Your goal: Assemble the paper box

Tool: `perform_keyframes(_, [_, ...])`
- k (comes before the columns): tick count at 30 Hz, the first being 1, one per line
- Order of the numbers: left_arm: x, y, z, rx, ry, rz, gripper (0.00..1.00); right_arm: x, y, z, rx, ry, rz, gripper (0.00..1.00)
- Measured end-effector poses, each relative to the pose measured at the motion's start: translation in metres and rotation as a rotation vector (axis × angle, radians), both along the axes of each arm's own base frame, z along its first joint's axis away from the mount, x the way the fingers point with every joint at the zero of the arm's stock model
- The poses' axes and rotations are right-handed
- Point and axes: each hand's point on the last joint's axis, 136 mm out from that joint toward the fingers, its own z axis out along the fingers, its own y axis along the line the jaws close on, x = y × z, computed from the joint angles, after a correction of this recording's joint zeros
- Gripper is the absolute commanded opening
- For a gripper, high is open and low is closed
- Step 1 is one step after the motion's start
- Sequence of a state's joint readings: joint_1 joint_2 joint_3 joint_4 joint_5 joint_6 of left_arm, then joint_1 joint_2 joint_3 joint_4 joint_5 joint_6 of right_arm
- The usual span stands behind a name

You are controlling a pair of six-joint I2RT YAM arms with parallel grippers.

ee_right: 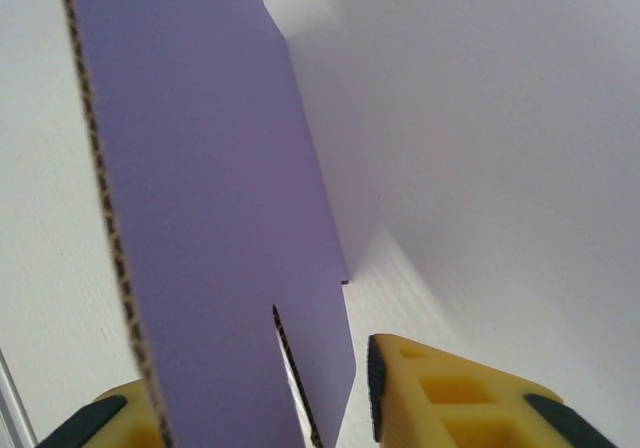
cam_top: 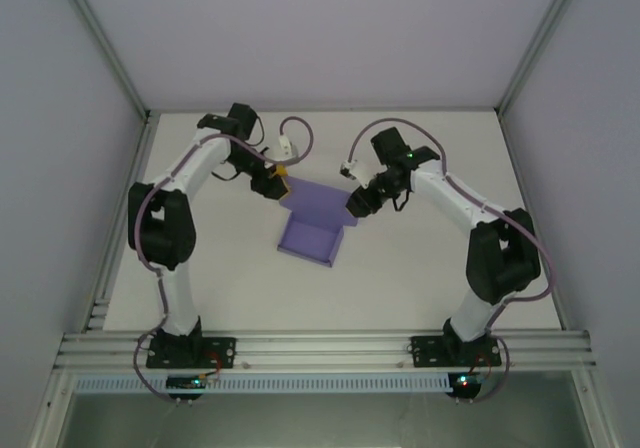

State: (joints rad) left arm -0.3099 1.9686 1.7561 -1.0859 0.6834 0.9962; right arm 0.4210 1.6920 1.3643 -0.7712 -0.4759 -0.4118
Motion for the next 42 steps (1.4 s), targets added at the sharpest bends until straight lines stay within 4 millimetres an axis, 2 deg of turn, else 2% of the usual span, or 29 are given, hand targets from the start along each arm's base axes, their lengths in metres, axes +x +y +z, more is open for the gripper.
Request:
perform_keyframes(6, [0.0, -0.001, -0.006, 0.013, 0.043, -0.026, 0.39, 0.002, -0.002, -0.004, 0.005, 0.021, 0.012, 0.3])
perform_keyframes(8, [-0.003, 0.0, -0.01, 0.02, 0.062, -0.029, 0.37, 0.003, -0.002, -0.007, 0.005, 0.029, 0.018, 0.27])
perform_keyframes(12, [-0.005, 0.001, -0.011, 0.023, 0.073, -0.035, 0.17, 0.002, -0.002, -0.01, 0.001, 0.031, 0.03, 0.2])
perform_keyframes(18, [-0.005, 0.003, -0.013, 0.037, 0.066, -0.038, 0.2, 0.002, -0.002, -0.01, 0.0, 0.029, 0.036, 0.22])
perform_keyframes(26, [-0.011, 0.01, -0.03, 0.086, 0.098, -0.029, 0.23, 0.001, 0.0, -0.009, 0.006, 0.026, 0.045, 0.24])
perform_keyframes(29, [-0.014, 0.012, -0.036, 0.099, 0.113, -0.024, 0.17, 0.002, 0.002, -0.009, 0.007, 0.022, 0.053, 0.24])
perform_keyframes(32, [-0.013, 0.013, -0.036, 0.106, 0.114, -0.015, 0.0, 0.003, 0.005, -0.009, 0.006, 0.017, 0.063, 0.24])
perform_keyframes(37, [-0.012, 0.014, -0.037, 0.112, 0.108, -0.015, 0.0, 0.002, 0.008, -0.012, 0.003, 0.017, 0.078, 0.22])
perform_keyframes(42, [-0.01, 0.015, -0.034, 0.116, 0.091, 0.001, 0.0, 0.001, 0.015, -0.011, -0.006, 0.002, 0.094, 0.02])
